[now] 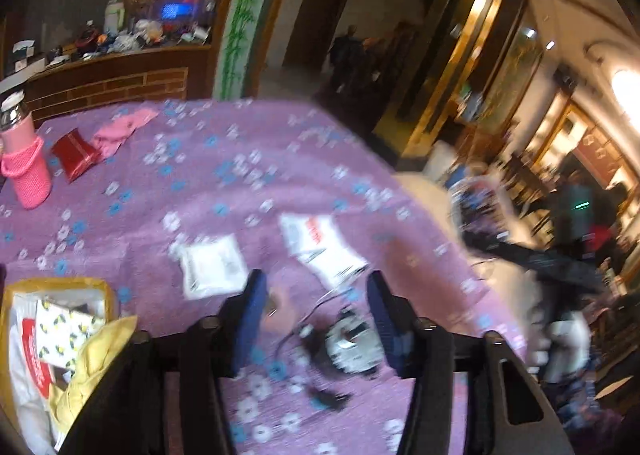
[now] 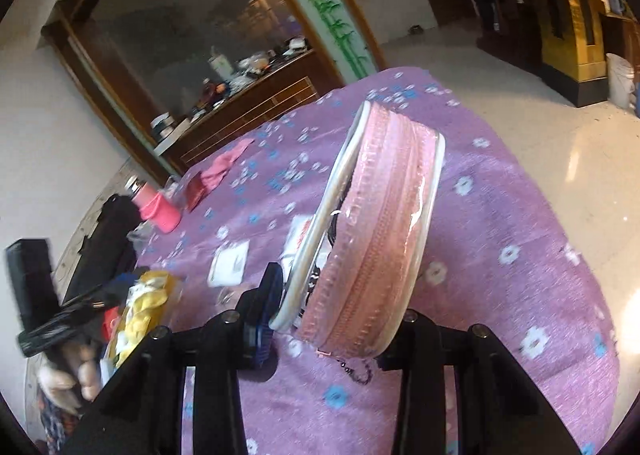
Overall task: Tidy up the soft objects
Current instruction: 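Lift the pink pouch and fuzzy ball toward the foam box with both tools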
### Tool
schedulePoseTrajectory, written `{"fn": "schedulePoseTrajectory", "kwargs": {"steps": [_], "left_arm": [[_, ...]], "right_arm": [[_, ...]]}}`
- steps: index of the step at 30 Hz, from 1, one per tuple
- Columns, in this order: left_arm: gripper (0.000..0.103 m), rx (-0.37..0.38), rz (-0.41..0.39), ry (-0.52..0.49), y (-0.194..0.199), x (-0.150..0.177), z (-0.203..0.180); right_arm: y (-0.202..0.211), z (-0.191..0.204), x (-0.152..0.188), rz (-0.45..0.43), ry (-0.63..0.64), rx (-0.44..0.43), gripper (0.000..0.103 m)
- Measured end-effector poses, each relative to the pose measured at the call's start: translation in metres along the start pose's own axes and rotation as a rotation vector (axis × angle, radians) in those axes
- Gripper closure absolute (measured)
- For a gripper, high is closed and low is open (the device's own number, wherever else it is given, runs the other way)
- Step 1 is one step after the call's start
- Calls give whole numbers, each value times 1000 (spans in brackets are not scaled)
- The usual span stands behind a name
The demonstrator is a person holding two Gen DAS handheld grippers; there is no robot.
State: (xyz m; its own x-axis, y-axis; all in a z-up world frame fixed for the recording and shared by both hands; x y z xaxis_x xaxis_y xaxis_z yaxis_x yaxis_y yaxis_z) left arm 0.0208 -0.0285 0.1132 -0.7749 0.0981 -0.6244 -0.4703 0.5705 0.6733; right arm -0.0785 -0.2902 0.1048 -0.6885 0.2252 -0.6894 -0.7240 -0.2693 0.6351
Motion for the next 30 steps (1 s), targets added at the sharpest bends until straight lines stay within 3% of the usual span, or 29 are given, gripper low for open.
{"fn": "schedulePoseTrajectory", "kwargs": {"steps": [8, 12, 14, 16, 22, 30], "left_arm": [[37, -114, 144, 164, -91, 18, 54], [32, -129, 210, 153, -130, 26, 51], [35, -152, 188, 89, -135, 28, 41], [68, -155, 184, 79, -134, 29, 40], [72, -131, 142, 58, -112, 33, 36], [73, -10, 3, 143, -39, 27, 32]], "right_arm": [[-19, 15, 20, 61, 22, -52, 66], [-32, 19, 22, 86, 28, -68, 66], [-37, 21, 23, 95, 31, -73, 66], [-39, 23, 24, 99, 35, -76, 66], [-36, 26, 26, 84, 55, -68, 66], [-19, 51, 26, 54, 107, -90, 66]]}}
Point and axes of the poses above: each gripper's, at about its wrist camera, not at the fingertips, and y roughly against the way its jaws point, z to its left, x to its underside, the point moved 4 cm from there along -y, roughly the way its jaws point, and after that the axes turned 9 degrees about y, right-handed, at the moved point
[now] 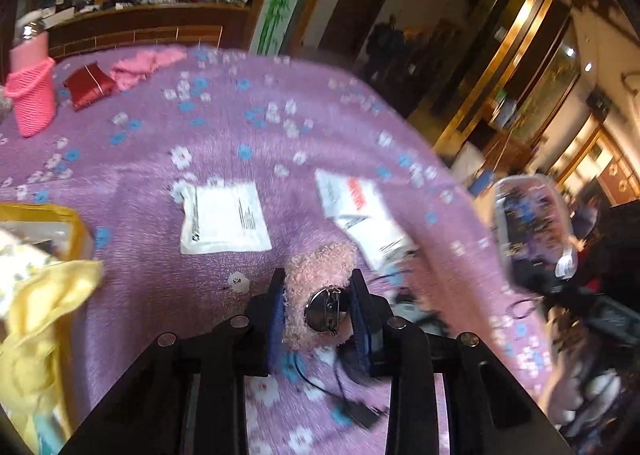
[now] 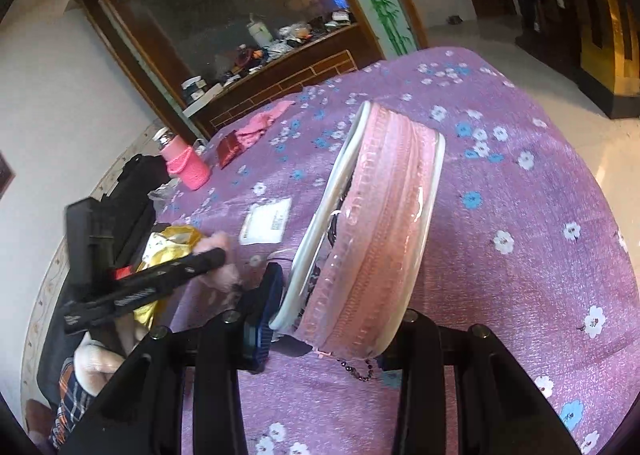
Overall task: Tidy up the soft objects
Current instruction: 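Lift the pink pouch and fuzzy ball toward the foam box with both tools, then lower the pouch and fuzzy ball into the foam box and open both tools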
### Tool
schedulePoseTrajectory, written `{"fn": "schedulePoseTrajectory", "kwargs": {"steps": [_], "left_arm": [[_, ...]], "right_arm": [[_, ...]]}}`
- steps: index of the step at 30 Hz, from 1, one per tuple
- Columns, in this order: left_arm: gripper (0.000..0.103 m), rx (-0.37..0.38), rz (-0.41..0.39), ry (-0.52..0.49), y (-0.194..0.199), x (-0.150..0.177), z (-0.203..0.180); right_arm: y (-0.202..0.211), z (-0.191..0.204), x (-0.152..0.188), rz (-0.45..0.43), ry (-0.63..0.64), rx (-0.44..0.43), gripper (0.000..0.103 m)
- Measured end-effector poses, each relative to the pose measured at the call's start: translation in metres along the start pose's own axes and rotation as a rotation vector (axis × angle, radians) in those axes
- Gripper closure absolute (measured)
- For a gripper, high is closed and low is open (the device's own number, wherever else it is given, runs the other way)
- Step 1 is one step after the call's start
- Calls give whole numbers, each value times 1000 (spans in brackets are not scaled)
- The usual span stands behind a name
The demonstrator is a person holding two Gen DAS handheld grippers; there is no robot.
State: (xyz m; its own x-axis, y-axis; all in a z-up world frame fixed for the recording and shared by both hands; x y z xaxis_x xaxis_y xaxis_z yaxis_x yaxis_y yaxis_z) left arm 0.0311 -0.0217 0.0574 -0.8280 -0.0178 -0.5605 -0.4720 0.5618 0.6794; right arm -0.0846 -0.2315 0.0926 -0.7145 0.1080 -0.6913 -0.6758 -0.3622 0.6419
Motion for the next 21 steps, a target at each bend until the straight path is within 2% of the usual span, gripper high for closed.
{"fn": "schedulePoseTrajectory", "kwargs": {"steps": [4, 7, 10, 14, 18, 21], "left_arm": [[73, 66, -93, 52, 55, 7, 6], [73, 72, -159, 95, 95, 15, 23], [73, 21, -228, 154, 132, 22, 53], [72, -87, -298, 254, 170, 33, 109], [72, -158, -305, 368, 182, 43, 164], [72, -205, -301, 408, 182, 47, 190]], "right_arm": [[3, 24, -1, -4, 47, -32, 66], [0, 47, -1, 7, 88, -63, 66], [-8, 73, 1, 23, 133, -95, 66], [-26, 113, 7, 61, 201, -152, 66], [-48, 150, 15, 113, 259, -195, 66], [-64, 180, 22, 152, 306, -228, 66]]}}
Point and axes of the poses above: each gripper's, at about its wrist camera, not at the fingertips, and y roughly against the way its jaws point, z to its left, x to its underside, the point moved 4 cm from there along -y, roughly the way its jaws point, and after that the axes turned 9 degrees about y, right-handed, at the moved point
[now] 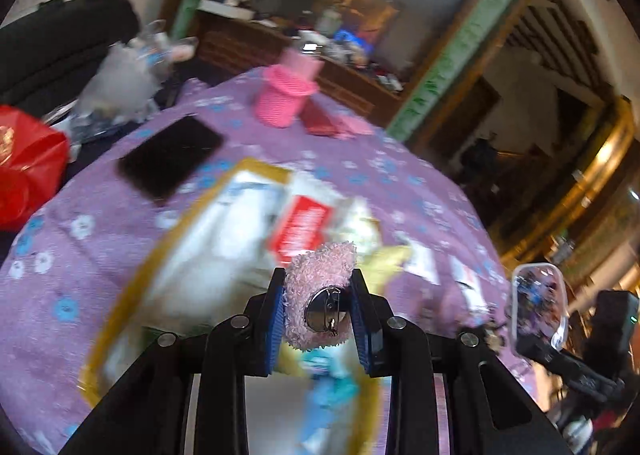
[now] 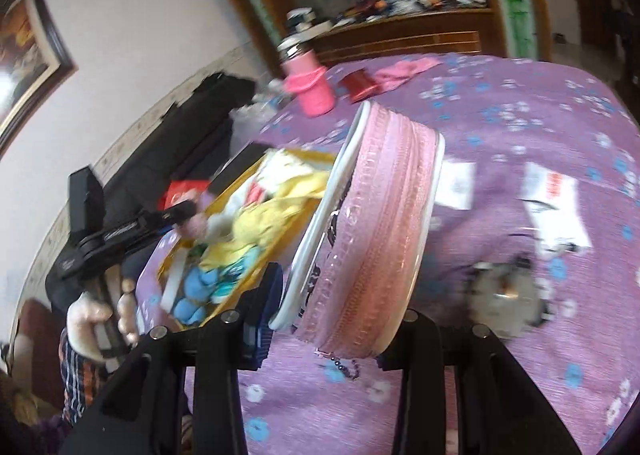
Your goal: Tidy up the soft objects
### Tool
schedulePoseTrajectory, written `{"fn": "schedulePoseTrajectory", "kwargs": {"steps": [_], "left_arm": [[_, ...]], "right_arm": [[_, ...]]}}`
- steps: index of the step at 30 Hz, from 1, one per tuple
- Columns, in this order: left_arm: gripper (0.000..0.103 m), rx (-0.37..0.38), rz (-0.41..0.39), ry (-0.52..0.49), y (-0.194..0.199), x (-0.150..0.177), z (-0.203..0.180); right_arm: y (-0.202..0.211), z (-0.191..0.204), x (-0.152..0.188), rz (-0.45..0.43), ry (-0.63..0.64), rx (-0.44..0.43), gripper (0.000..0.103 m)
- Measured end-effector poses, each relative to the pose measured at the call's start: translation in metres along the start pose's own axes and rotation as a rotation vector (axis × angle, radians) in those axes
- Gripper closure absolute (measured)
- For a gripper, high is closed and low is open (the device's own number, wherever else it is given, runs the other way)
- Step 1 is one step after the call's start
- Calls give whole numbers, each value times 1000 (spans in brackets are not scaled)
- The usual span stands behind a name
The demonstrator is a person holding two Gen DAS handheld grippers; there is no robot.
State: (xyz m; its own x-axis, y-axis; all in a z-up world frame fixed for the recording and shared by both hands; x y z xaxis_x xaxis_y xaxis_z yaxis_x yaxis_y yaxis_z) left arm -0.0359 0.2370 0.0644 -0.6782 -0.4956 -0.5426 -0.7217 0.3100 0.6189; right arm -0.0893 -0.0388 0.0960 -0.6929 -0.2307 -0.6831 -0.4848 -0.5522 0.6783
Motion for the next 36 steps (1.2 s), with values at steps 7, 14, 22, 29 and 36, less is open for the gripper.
{"fn": "schedulePoseTrajectory", "kwargs": {"steps": [7, 14, 22, 29, 36], "left_arm": [[46, -88, 47, 42, -23, 0, 34], [33, -61, -55, 64, 8, 0, 42], [2, -173, -327, 2, 74, 3, 44], [1, -352, -592, -103, 118, 13, 20], [1, -15, -450, -5, 118, 23, 5]], "right_arm": [[-50, 59, -12, 83, 70, -111, 66], [-104, 110, -16, 190, 151, -195, 66], [-141, 120, -11, 242, 176, -172, 46], [-87, 102, -14, 85, 198, -50, 27], [-52, 83, 20, 29, 144, -19, 26]]}}
Point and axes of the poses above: each gripper's, at about its wrist camera, not at the fingertips, and y roughly against the way its jaws point, z to its left, x to its underside, the point moved 4 cm from there along -y, roughly the way its jaws point, and after that the axes turned 9 degrees about y, right-handed, at the moved point
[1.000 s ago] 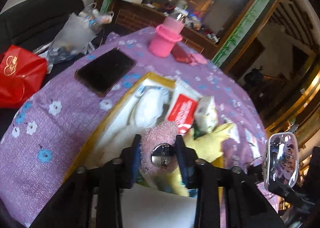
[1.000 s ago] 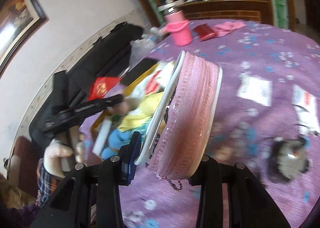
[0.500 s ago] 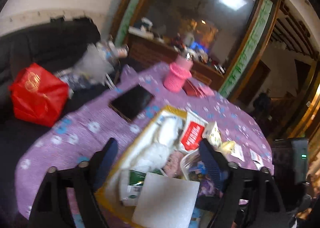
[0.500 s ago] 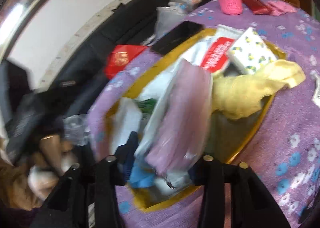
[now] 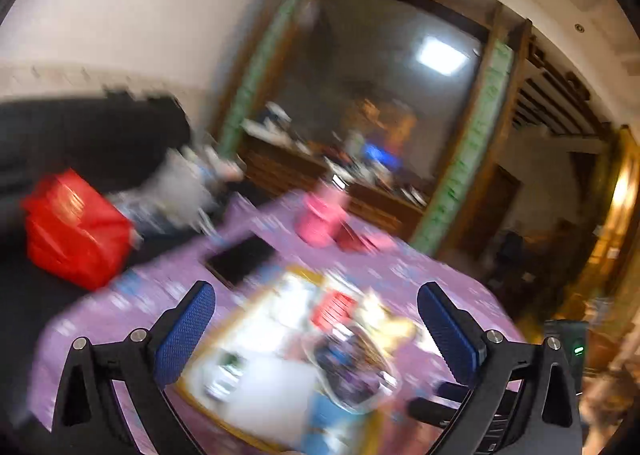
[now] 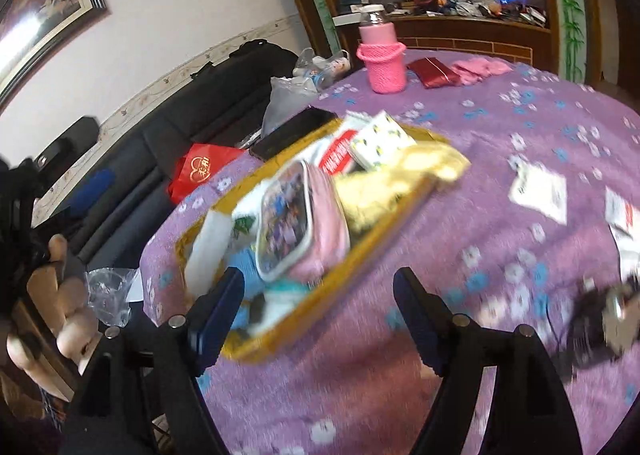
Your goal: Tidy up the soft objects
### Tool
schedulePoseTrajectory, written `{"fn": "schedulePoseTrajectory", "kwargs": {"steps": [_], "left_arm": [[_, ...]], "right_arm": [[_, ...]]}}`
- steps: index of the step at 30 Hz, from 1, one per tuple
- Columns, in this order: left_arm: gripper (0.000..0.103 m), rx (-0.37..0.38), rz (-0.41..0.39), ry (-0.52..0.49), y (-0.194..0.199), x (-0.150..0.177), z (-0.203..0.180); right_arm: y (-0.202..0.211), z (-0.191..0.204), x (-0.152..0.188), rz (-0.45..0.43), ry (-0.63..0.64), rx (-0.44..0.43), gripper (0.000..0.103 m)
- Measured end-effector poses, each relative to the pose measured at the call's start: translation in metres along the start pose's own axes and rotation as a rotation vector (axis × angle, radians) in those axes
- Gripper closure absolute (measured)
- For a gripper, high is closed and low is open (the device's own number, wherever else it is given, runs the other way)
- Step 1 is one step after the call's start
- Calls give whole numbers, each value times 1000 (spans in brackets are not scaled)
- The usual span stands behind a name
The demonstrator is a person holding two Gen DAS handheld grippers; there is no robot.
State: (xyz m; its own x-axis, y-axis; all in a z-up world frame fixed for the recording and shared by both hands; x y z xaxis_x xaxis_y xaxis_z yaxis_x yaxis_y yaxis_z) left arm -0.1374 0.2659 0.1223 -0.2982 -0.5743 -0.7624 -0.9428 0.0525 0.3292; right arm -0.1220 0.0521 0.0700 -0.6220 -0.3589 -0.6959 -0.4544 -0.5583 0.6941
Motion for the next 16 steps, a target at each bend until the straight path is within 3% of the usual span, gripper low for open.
{"fn": "schedulePoseTrajectory", "kwargs": {"steps": [4, 7, 12, 16], "left_arm": [[1, 2, 94, 11, -9, 21, -12], [1, -21, 118, -61, -5, 40, -33], [1, -262, 47, -333, -3, 77, -67], [1, -332, 36, -425, -2, 95, -82]], "right_arm": [[13, -5, 16, -6, -5, 39, 27], [19, -9, 24, -12, -6, 55, 27], [37, -14, 42, -34, 5, 103, 24], [52, -25, 52, -57, -12, 128, 23]]}}
Point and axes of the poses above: each gripper's, at about its wrist camera, not at the fingertips, and y roughly against the way its jaws point, z to its left, x to its underside, the point moved 4 cm from there along -y, roughly the way its jaws point, and after that the axes turned 9 degrees about y, right-handed, at the moved point
